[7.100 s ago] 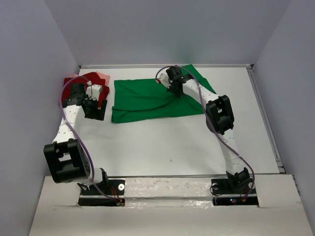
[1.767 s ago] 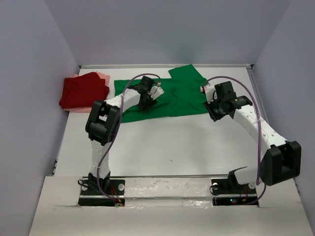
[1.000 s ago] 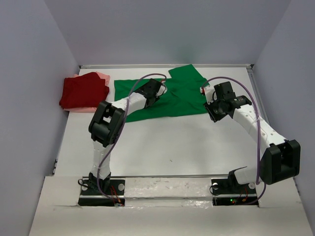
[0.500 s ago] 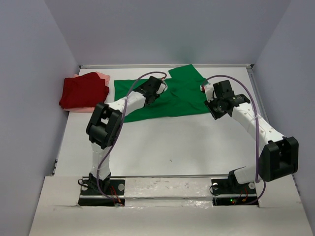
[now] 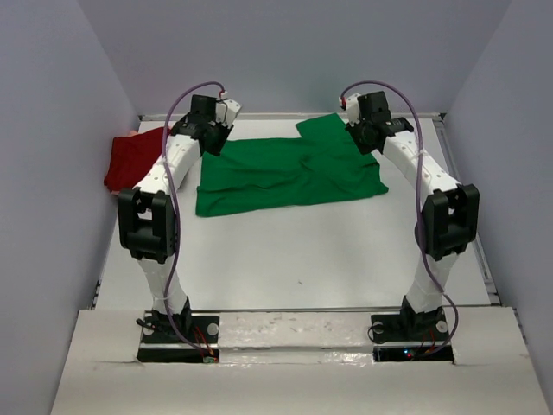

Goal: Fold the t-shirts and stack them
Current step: Fold the tshirt

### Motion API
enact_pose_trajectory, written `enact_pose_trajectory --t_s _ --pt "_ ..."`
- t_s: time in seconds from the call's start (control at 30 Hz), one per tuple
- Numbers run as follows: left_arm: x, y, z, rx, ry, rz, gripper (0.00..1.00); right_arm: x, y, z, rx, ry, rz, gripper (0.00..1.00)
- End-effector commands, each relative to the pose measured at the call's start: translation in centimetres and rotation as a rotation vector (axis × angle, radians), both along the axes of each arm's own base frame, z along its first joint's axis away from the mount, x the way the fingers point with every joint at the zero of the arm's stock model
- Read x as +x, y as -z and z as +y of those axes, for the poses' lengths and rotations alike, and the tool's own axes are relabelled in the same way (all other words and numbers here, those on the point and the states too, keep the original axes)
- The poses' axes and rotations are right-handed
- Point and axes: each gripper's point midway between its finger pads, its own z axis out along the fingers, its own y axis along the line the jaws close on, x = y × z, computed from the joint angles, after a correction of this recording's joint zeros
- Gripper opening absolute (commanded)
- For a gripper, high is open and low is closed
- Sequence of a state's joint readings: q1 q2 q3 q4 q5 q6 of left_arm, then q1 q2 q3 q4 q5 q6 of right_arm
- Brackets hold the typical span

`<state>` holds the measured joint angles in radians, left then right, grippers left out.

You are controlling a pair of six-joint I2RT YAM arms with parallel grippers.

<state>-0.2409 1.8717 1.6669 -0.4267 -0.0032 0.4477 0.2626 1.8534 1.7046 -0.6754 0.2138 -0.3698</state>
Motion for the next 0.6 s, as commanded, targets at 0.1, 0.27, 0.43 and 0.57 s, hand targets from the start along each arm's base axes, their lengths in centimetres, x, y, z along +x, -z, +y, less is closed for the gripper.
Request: enact_pose_trajectory --t_s 0.1,0.27,0.43,0.57 --pt "0.5 1.2 1.4 -0.181 -0.015 0.104 0.57 8.1 -0.3 -1.4 0.055 0.076 -0.087 0.3" --pt "1.8 1.4 1.8 -0.247 -0.017 0.115 0.96 10.6 2.1 -2.2 0.093 0.104 -0.051 0.45" --pt "3.2 0.6 1.3 -0.318 0.022 0.112 0.99 11.5 3.1 -2.9 0.108 0.101 -0.044 0.52" --pt "3.8 1.3 0.1 -0.428 0.105 0.182 0.99 11.9 2.9 -3.8 0.112 0.107 -0.053 0.55"
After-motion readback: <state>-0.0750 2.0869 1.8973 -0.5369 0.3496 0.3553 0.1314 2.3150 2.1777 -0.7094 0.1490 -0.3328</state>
